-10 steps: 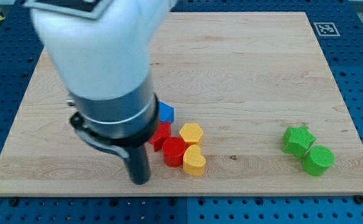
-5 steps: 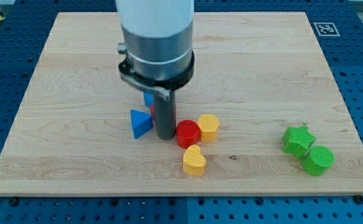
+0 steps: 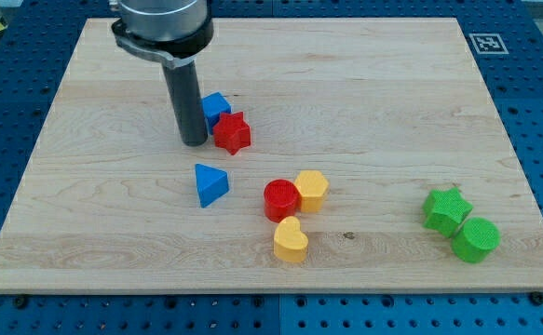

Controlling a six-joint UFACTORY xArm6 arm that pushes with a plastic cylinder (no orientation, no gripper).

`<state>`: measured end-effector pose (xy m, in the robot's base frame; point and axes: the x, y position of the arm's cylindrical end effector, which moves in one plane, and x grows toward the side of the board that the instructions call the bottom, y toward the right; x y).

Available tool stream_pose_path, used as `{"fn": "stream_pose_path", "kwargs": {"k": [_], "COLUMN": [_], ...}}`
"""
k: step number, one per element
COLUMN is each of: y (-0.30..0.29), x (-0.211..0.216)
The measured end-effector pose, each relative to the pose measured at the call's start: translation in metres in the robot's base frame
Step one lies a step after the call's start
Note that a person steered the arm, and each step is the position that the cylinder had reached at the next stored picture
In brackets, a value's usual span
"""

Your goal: Separate the red star cube from the triangle and red circle

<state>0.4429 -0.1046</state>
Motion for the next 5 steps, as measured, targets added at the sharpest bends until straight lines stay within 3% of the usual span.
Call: {"fn": "stream_pose_path", "kwargs": {"k": [3, 5], "y": [0.011, -0.041], "x": [-0.062, -0.012]}}
